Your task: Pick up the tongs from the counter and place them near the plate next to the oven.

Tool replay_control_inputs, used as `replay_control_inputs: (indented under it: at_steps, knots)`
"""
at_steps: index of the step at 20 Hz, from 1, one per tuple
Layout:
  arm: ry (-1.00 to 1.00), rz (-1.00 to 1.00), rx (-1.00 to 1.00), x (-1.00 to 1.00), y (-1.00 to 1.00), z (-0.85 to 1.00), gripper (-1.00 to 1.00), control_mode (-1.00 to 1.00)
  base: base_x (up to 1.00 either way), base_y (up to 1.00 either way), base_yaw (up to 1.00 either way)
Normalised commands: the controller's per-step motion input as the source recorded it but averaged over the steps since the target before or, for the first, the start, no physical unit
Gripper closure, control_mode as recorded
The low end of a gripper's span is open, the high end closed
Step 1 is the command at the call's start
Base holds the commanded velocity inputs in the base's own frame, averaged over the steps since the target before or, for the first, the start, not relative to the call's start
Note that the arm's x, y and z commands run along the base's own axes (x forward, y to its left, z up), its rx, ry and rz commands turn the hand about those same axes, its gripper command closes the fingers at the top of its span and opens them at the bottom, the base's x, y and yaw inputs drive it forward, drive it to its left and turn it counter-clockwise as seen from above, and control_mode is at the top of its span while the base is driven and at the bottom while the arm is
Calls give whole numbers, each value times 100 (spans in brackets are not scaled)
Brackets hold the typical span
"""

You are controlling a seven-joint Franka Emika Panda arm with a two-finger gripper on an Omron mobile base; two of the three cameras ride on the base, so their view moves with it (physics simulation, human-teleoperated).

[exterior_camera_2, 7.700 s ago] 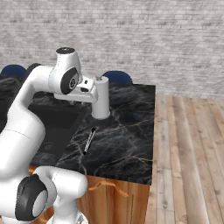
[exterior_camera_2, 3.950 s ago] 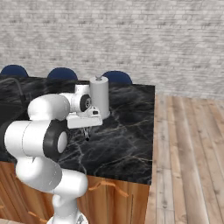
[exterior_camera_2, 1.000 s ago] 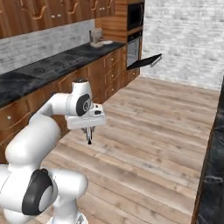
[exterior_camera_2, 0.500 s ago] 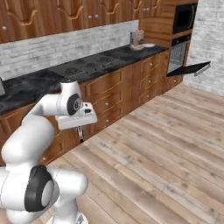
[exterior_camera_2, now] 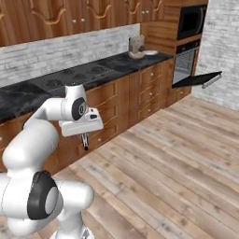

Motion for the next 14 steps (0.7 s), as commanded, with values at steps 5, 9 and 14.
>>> replay_control_inputs:
  at_steps: [5, 9, 14]
  knots:
    - [0, 0, 0, 0, 0, 0, 100, 100, 90, -26, 4]
    - [0, 0, 0, 0, 0, 0, 100, 100, 94, -20, 2]
    - [0, 0, 0, 0, 0, 0, 100, 100, 94, -14, 2]
